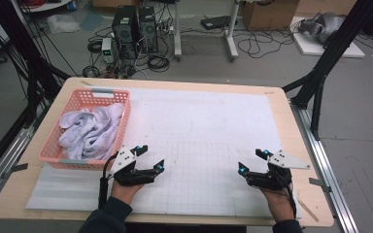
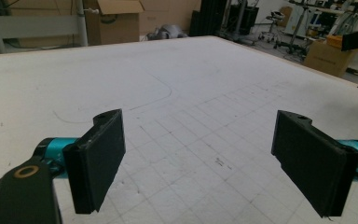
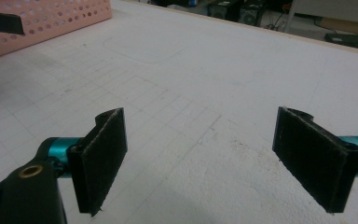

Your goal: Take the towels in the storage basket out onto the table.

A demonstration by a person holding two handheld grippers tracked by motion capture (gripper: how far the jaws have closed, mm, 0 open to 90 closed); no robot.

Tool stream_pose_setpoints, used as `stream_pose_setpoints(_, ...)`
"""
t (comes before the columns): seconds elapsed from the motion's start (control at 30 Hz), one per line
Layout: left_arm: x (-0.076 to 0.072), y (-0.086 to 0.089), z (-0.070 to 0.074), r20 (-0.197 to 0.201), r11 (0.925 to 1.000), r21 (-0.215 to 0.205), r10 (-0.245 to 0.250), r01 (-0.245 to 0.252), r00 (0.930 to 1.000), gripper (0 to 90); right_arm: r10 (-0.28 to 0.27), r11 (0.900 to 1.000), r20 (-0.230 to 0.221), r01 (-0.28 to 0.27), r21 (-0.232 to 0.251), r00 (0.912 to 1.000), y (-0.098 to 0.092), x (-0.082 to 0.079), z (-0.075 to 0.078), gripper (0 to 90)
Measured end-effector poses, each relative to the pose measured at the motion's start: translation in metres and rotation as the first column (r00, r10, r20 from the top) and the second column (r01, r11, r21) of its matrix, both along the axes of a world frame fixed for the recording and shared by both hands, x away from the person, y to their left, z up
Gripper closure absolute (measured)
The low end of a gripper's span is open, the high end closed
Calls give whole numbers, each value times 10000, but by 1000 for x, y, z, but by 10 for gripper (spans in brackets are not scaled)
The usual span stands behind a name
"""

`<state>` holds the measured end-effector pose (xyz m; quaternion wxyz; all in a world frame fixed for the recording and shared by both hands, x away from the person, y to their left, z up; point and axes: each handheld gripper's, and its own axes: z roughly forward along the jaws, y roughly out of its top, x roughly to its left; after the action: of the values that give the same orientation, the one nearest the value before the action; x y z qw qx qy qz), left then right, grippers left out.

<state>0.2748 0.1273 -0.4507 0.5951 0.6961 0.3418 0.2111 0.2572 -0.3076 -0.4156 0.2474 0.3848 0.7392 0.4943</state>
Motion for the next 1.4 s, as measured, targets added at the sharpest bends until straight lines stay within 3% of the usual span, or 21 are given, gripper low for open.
stream_pose_setpoints(0.47, -2, 1, 2, -71, 9999, -107, -133, 133, 9999, 204, 159, 9998, -105, -158, 122, 9998, -2, 2, -2, 163)
stream_pose_setpoints(0.53, -5, 3, 8, 100, 9995, -301, -22, 25, 9999, 204, 149, 9998, -122, -147, 161, 9998, -3, 0, -1, 163)
stream_pose_setpoints(0.57, -8, 6, 20, 229, 9990, -445, -4, 14, 9997, 204, 145, 9998, -59, -145, 144, 9999, -4, 0, -1, 163)
stream_pose_setpoints(0.6, -8, 6, 20, 229, 9990, -445, -4, 14, 9997, 204, 104, 9999, -2, -104, 99, 9999, -5, 0, 0, 163)
stream_pose_setpoints(0.63, -13, 11, 31, 393, 9984, -563, 43, -21, 9992, 201, 43, 9999, -102, -41, 166, 9999, -5, -2, 0, 163)
stream_pose_setpoints(0.8, -20, 22, 46, 241, 9922, -1216, -260, 287, 9994, 183, 12, 9999, -43, -11, 159, 10000, -5, -4, 1, 163)
stream_pose_setpoints(0.93, -20, 24, 52, 222, 9965, -840, -37, 55, 9997, 182, 64, 9999, -87, -64, 86, 9999, -2, -4, 2, 163)
stream_pose_setpoints(1.13, -18, 33, 65, 360, 9979, -646, 37, -14, 9993, 182, 155, 9999, -26, -155, 13, 9999, 1, -4, 2, 163)
stream_pose_setpoints(1.4, -13, 62, 79, 423, 9947, -933, 479, -438, 9980, 182, 142, 9999, -81, -142, 23, 9999, 1, -4, 2, 163)
